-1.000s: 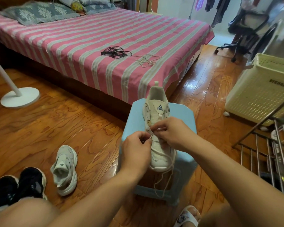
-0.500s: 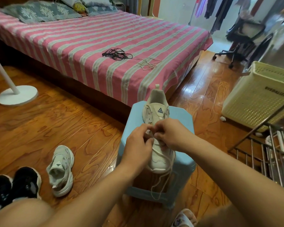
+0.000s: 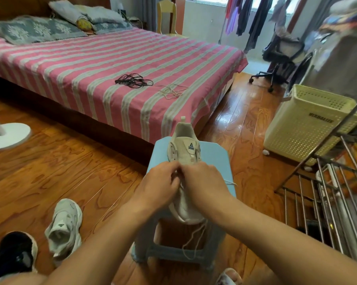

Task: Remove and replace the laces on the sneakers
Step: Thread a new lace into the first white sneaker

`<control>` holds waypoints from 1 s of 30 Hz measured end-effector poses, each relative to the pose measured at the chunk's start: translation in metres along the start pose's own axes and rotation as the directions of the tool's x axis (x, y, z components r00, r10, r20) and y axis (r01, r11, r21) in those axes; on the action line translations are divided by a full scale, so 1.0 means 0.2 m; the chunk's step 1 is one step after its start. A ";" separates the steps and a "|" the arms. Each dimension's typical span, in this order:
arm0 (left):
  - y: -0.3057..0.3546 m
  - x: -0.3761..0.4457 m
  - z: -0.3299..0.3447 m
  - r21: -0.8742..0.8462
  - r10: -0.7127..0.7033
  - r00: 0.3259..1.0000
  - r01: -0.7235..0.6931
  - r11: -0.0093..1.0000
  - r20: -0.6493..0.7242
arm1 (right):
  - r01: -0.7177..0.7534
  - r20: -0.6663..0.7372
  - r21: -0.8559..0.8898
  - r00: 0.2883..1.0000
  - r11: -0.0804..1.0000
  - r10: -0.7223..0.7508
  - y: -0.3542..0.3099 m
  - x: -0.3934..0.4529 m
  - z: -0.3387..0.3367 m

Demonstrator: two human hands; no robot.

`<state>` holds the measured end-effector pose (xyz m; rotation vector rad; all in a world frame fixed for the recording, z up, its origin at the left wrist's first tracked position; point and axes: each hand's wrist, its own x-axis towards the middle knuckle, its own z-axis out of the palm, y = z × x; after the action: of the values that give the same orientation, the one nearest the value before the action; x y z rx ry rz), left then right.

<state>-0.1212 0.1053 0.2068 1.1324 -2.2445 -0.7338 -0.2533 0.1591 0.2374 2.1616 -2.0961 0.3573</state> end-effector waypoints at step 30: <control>0.38 0.23 -0.33 -0.701 -0.231 0.973 0.162 0.694 -0.004 | -0.565 0.520 0.784 0.824 0.257 0.225 0.62 0.00 -0.30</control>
<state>-0.1429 0.0905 0.3135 0.9788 -1.5224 -1.4357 -0.3814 0.1685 0.2860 2.0325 -3.1489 1.8056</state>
